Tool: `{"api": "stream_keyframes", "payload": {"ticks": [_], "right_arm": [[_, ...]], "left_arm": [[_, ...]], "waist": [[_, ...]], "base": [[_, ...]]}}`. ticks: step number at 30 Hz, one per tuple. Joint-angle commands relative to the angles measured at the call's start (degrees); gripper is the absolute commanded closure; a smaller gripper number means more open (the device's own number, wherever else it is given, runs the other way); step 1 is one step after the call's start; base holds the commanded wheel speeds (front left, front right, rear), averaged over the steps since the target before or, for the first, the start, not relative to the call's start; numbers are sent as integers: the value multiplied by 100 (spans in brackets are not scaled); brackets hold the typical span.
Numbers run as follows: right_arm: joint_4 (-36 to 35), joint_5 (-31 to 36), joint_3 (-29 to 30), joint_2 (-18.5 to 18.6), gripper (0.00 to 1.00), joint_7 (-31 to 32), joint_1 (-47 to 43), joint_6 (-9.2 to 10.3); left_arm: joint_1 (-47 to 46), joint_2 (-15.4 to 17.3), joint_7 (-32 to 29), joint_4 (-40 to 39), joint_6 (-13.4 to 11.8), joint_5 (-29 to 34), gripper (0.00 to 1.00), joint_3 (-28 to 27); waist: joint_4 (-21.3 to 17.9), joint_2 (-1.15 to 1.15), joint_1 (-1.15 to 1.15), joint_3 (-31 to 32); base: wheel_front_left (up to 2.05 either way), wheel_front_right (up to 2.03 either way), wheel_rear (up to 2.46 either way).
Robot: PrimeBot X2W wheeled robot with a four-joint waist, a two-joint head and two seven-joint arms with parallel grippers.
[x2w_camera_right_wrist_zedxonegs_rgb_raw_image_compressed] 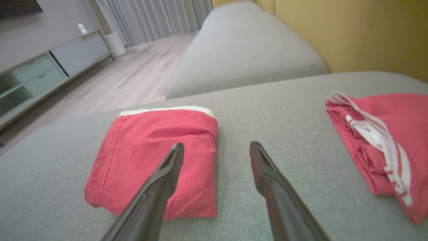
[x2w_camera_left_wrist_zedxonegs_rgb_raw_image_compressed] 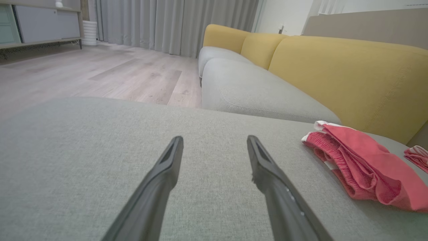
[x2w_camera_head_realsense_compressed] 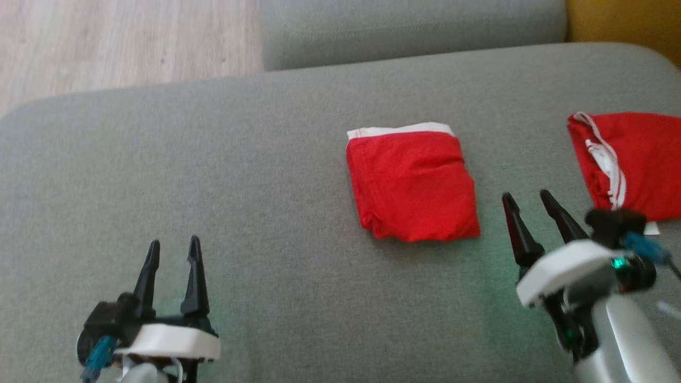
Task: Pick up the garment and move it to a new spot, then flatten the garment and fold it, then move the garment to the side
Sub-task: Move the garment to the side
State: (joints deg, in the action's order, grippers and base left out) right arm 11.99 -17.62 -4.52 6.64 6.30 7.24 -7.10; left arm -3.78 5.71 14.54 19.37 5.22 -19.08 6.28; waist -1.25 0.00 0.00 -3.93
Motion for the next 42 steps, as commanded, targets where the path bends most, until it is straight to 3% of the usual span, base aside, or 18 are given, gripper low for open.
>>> {"api": "stream_keyframes", "payload": {"ticks": [1,10,17,18,19,26,33,38,40,42], "right_arm": [[-176,-3,-115,12,0,72,431,-39],[1030,51,71,-56,0,1579,1856,-39],[1998,-25,-13,-141,0,2317,2219,-39],[2023,-97,-112,-149,77,2395,2232,-39],[2008,-150,-237,-113,100,2444,2239,-39],[1323,-504,-1161,647,100,2676,2382,-39],[324,-863,-2364,2047,100,2766,3004,-39],[315,-1062,-2858,2847,100,2453,3532,-39],[623,-1098,-3212,3232,100,2096,3867,-39],[962,-1182,-3328,3356,100,1871,4049,-39]], "left_arm": [[-330,66,44,-208,-27,68,0,-138],[-884,-13,21,-373,-2,145,0,140],[-1098,-84,31,-253,18,159,0,316],[-1108,-90,32,-226,20,155,0,327],[-1115,-96,33,-195,23,148,0,337],[-1084,-44,41,-111,21,100,0,256],[-1103,50,44,-372,-105,119,0,33],[-1218,156,42,-493,-126,209,0,22],[-1327,223,-6,-555,-146,283,0,71],[-1410,262,-79,-603,-144,321,0,117]], "waist": [[51,0,0,-110],[485,0,0,-741],[731,0,0,-944],[736,0,0,-944],[734,0,0,-940],[300,0,0,-844],[-579,0,0,-961],[-1124,0,0,-1178],[-1344,0,0,-1361],[-1451,0,0,-1485]], "base": [[0,0,0],[0,0,0],[0,0,0],[0,0,0],[0,0,0],[0,0,0],[0,0,0],[0,0,0],[0,0,0],[0,0,0]]}}
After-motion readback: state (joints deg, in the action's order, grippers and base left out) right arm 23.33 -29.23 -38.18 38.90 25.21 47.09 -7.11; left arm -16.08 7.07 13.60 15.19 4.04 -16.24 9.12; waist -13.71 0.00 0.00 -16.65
